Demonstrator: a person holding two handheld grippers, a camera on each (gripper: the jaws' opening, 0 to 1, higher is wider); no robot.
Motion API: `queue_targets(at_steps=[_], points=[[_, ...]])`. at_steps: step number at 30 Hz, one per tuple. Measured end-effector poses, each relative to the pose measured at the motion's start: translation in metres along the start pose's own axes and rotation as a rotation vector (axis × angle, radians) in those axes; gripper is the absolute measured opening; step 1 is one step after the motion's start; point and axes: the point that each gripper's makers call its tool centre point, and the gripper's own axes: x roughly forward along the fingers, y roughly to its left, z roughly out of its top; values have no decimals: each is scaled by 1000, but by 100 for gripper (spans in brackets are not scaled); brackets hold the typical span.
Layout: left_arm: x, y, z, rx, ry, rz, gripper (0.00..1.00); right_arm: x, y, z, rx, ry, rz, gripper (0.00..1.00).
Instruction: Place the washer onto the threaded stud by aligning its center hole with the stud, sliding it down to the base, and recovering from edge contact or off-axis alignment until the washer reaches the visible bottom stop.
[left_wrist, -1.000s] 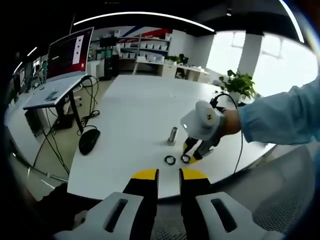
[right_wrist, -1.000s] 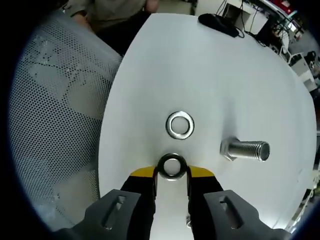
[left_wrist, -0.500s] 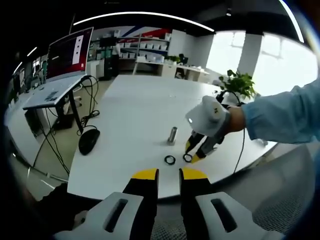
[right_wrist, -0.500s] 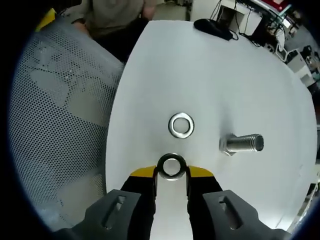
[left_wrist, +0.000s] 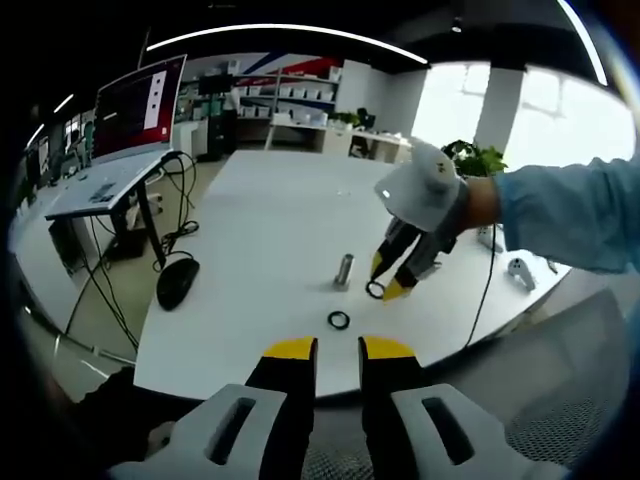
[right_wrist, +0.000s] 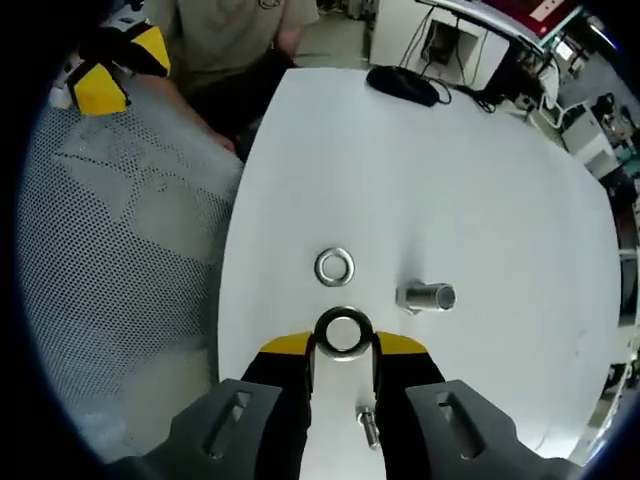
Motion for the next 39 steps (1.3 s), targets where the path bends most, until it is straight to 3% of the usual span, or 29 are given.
queue_targets(at_steps=[11, 23, 39], points=[[0, 0, 1, -1, -4, -4, 14, -20, -32, 16, 8, -22, -83, 23], [-1, -1, 0, -1, -2, -5, 14, -12, -57, 19, 7, -14, -157, 23], [0, -1, 0, 0, 2, -6, 14, 6, -63, 18, -9, 35, -119, 23]])
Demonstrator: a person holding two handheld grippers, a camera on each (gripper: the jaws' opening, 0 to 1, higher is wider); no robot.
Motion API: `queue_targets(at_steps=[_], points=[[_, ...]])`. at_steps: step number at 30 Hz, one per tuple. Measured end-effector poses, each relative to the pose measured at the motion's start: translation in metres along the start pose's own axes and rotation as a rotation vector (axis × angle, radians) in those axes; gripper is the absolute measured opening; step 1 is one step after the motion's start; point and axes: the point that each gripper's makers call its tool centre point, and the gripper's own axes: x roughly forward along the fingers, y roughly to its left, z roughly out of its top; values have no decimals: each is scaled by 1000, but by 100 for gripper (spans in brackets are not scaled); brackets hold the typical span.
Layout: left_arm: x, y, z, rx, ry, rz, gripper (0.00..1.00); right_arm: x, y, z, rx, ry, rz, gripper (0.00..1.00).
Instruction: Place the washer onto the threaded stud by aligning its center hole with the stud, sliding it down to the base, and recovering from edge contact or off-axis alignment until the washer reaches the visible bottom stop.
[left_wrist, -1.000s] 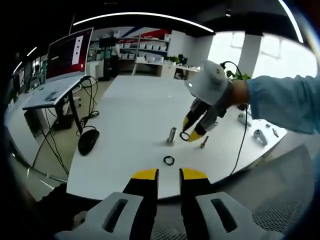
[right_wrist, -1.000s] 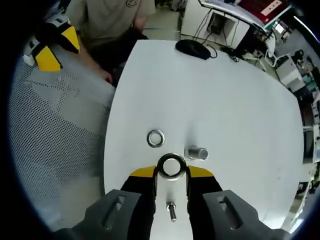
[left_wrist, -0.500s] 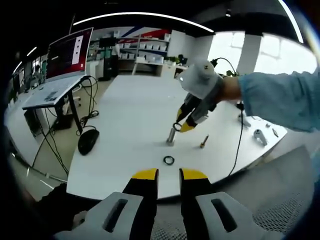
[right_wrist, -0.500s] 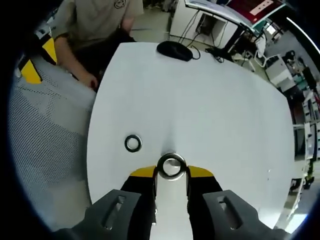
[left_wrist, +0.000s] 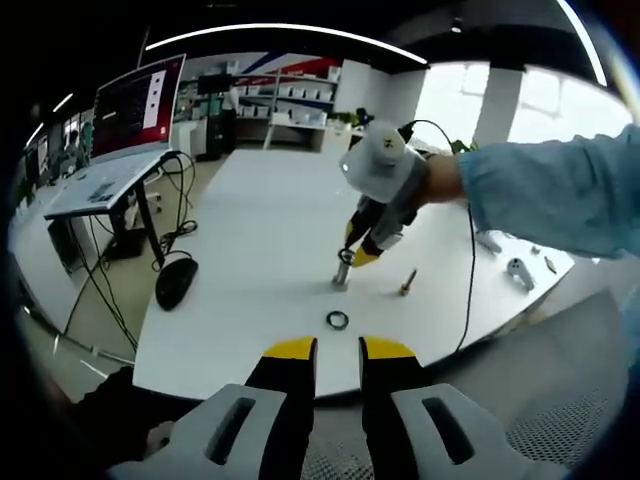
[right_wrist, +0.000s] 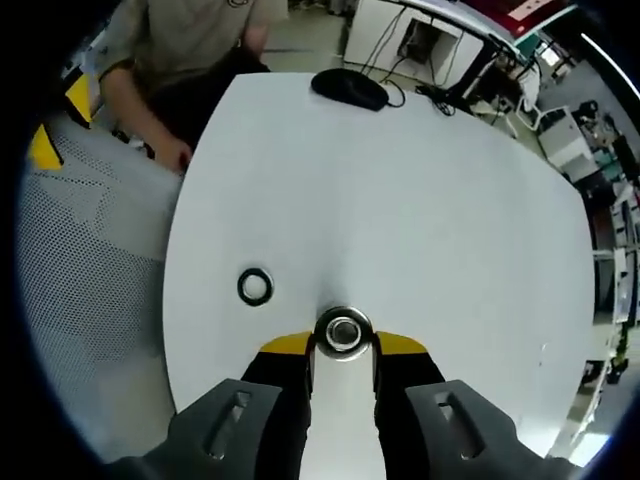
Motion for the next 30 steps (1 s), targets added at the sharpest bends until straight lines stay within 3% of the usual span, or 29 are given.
queue_targets(at_steps=[30], points=[[0, -1, 0, -2, 1, 1, 14, 50, 5, -15, 9, 81, 64, 23]])
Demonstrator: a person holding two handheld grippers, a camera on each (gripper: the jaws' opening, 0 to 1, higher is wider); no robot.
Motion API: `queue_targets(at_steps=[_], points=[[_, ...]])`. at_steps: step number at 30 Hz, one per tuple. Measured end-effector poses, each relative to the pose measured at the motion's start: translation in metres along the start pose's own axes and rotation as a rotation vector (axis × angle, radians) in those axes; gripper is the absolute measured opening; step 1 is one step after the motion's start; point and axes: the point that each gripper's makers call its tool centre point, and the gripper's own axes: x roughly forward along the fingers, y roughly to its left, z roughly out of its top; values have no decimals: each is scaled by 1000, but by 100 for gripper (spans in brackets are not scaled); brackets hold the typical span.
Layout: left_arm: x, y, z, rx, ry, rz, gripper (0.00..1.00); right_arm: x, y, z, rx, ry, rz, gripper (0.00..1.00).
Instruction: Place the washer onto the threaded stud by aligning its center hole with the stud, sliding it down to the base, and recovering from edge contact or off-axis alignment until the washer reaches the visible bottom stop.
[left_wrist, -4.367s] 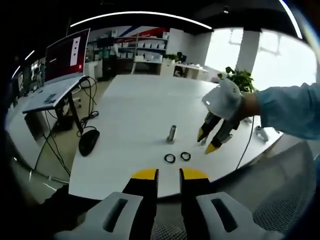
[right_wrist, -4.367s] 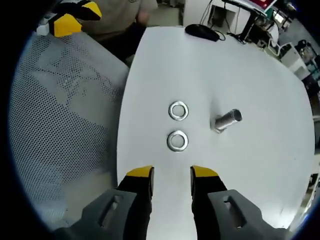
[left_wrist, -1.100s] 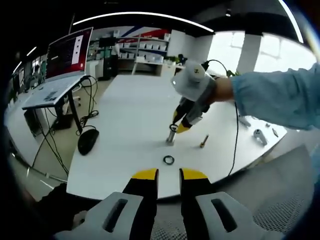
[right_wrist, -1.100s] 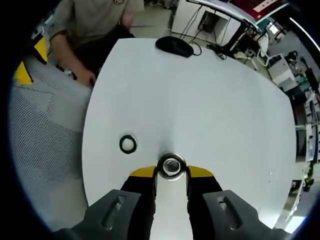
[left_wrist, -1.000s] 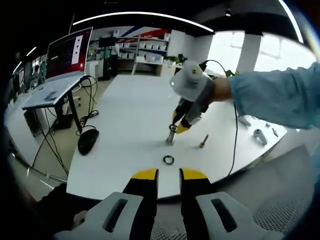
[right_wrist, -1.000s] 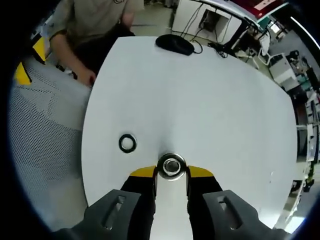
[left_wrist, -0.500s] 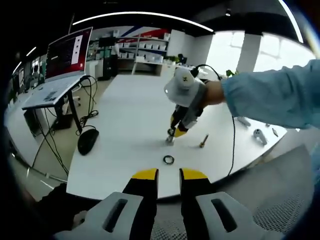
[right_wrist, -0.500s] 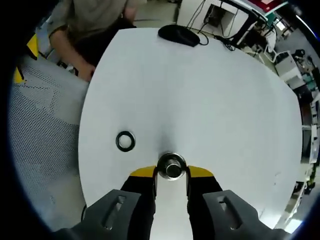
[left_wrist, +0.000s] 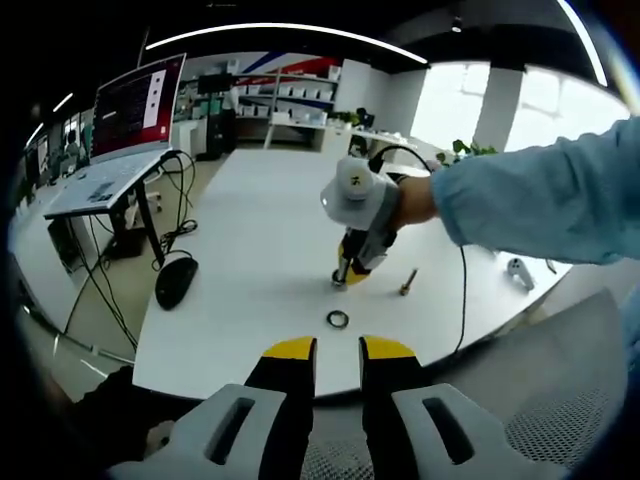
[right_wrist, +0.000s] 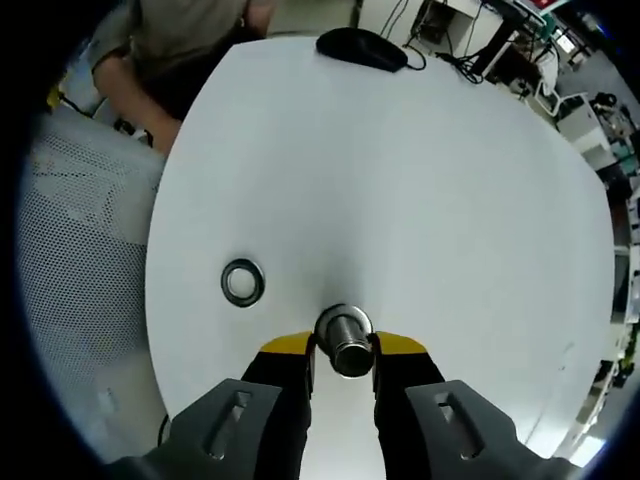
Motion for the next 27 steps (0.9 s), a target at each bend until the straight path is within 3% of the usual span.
queue_targets(at_steps=[8, 10, 19, 23, 27], points=[[0, 0, 0, -2, 1, 2, 14, 3, 4, 4, 3, -5, 9, 23], [0, 0, 0, -2, 1, 2, 14, 3, 5, 4, -35, -7, 17, 24], [0, 0, 0, -1, 1, 1, 14, -20, 13, 9, -51, -78, -9, 35], [0, 0, 0, -1, 1, 2, 14, -42, 19, 25, -50, -172, -16, 35], [0, 0, 0, 0, 1, 3, 14, -60, 35, 51, -105, -304, 9, 36]])
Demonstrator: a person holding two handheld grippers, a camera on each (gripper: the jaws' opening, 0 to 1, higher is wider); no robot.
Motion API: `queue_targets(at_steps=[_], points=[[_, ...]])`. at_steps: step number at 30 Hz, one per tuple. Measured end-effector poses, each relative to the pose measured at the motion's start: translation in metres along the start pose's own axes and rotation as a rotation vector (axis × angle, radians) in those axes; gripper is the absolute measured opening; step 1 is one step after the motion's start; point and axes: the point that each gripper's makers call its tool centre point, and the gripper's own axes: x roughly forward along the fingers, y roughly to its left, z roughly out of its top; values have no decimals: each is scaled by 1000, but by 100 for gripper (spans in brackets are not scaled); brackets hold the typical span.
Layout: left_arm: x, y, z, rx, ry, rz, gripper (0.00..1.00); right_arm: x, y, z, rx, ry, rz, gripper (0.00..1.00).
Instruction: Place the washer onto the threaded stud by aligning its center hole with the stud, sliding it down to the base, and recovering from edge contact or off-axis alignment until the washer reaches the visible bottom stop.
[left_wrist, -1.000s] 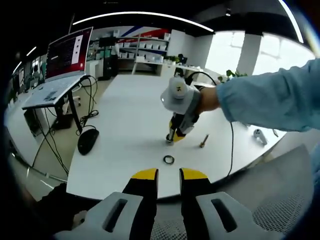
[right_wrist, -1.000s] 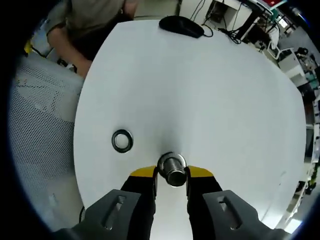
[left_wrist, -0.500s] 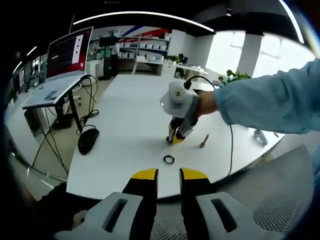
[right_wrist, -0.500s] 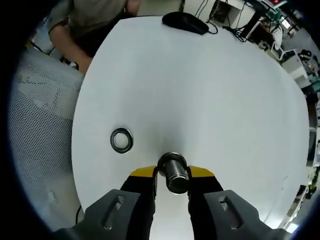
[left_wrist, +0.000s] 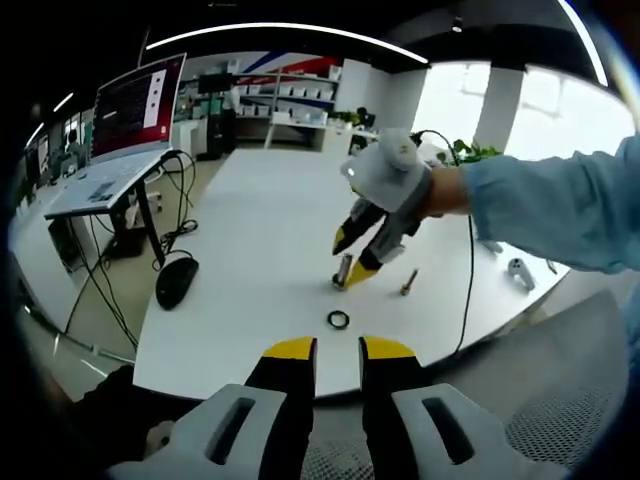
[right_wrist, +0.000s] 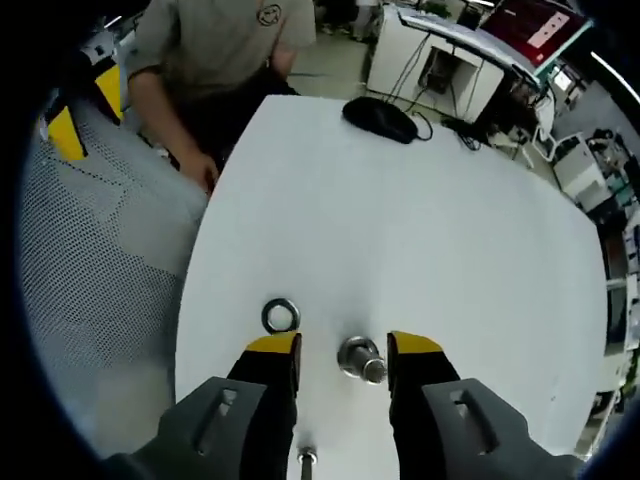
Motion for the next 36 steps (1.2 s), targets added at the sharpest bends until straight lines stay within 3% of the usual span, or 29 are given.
queue_targets(at_steps=[5, 14, 24, 36], points=[[0, 1, 0, -2, -1, 2, 14, 7, 21, 8, -53, -1, 43, 36], [0, 1, 0, -2, -2, 4, 15, 36, 45, -11, -57, 60, 105, 36], [0, 1, -1, -2, -1, 3, 15, 58, 49, -36, -14, 122, 112, 34], [0, 1, -1, -2, -1, 4, 15, 61, 45, -34, 57, 99, 100, 31]])
